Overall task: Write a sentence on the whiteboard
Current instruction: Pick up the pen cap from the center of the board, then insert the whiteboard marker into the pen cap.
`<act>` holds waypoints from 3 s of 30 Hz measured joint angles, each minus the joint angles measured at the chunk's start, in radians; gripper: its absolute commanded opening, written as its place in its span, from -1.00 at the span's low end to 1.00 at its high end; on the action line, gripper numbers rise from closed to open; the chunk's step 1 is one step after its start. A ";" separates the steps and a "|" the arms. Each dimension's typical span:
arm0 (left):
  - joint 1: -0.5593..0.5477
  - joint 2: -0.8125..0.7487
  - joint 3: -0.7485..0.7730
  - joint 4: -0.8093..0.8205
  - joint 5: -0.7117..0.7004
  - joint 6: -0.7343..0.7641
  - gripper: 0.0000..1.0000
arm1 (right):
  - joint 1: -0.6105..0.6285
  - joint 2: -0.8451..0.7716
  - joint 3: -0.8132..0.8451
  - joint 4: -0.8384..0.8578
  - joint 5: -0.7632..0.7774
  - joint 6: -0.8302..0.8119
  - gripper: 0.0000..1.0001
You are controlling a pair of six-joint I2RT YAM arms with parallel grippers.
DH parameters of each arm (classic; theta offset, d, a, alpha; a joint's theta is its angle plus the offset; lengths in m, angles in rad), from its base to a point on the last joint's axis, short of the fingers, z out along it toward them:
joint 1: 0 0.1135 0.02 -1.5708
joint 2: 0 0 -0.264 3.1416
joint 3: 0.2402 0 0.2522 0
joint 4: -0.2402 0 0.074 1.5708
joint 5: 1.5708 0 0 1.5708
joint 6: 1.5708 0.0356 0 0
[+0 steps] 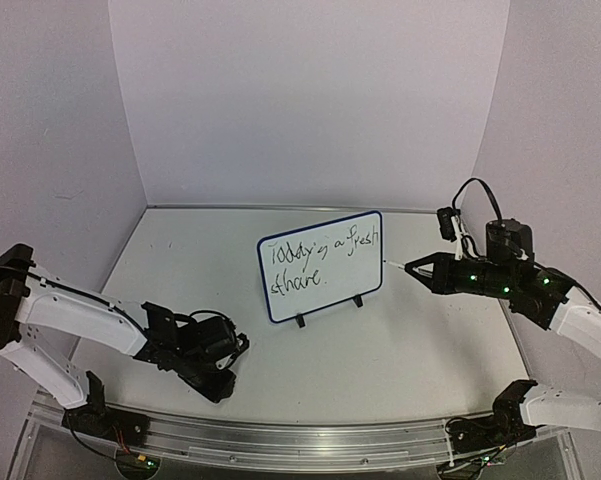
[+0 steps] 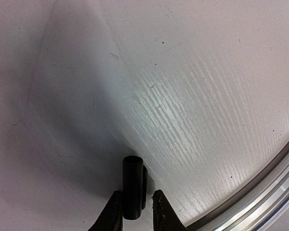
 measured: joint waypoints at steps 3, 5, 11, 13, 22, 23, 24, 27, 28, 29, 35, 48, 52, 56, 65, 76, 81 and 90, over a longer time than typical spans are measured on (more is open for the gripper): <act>-0.003 0.005 0.003 0.001 -0.013 -0.011 -0.65 | 0.000 0.000 0.000 0.000 0.000 0.000 -1.00; -0.007 0.007 0.004 0.001 -0.018 -0.017 -0.70 | 0.000 0.000 0.000 0.000 0.000 0.000 -1.00; -0.024 0.026 0.018 0.007 -0.031 -0.016 -0.90 | 0.000 0.000 0.000 0.000 -0.001 0.000 -1.00; -0.032 0.030 0.021 0.019 -0.030 -0.016 -0.95 | 0.000 0.000 0.000 0.000 -0.011 0.001 -1.00; -0.038 0.019 0.015 0.050 0.023 -0.003 -1.00 | 0.000 0.059 -0.004 0.000 -0.175 0.005 -1.00; -0.039 0.016 0.009 0.057 0.032 0.005 -1.00 | 0.000 0.082 -0.005 -0.001 -0.201 0.006 -1.00; -0.040 0.010 0.002 0.061 0.038 0.012 -1.00 | 0.000 0.104 -0.005 -0.004 -0.225 0.007 -1.00; -0.041 -0.019 -0.007 0.061 0.043 0.047 -1.00 | 0.000 0.158 -0.005 -0.007 -0.301 0.011 -1.00; -0.041 -0.034 -0.006 0.066 0.041 0.066 -1.00 | 0.000 0.170 -0.005 -0.008 -0.326 0.013 -1.00; -0.041 -0.047 -0.006 0.071 0.040 0.082 -1.00 | 0.000 0.179 -0.005 -0.008 -0.350 0.016 -1.00; -0.041 -0.087 0.024 0.115 0.031 0.200 -1.00 | 0.000 0.224 0.003 -0.026 -0.482 0.034 -1.00; -0.041 -0.027 0.199 0.197 0.092 0.437 -1.00 | 0.170 0.313 0.048 -0.118 -0.578 0.058 -1.00; -0.041 -0.013 0.230 0.214 0.128 0.478 -1.00 | 0.181 0.331 0.059 -0.118 -0.595 0.070 -1.00; -0.041 0.003 0.245 0.224 0.159 0.504 -1.00 | 0.185 0.364 0.083 -0.115 -0.604 0.071 -1.00; -0.050 0.014 0.272 0.217 0.209 0.542 -1.00 | 0.208 0.411 0.088 -0.103 -0.635 0.071 -1.00; -0.059 0.048 0.308 0.210 0.243 0.565 -1.00 | 0.216 0.420 0.088 -0.096 -0.655 0.071 -1.00; -0.066 0.053 0.319 0.205 0.251 0.565 -1.00 | 0.221 0.423 0.088 -0.091 -0.660 0.071 -1.00; -0.069 0.063 0.330 0.200 0.257 0.568 -1.00 | 0.226 0.447 0.088 -0.086 -0.671 0.071 -1.00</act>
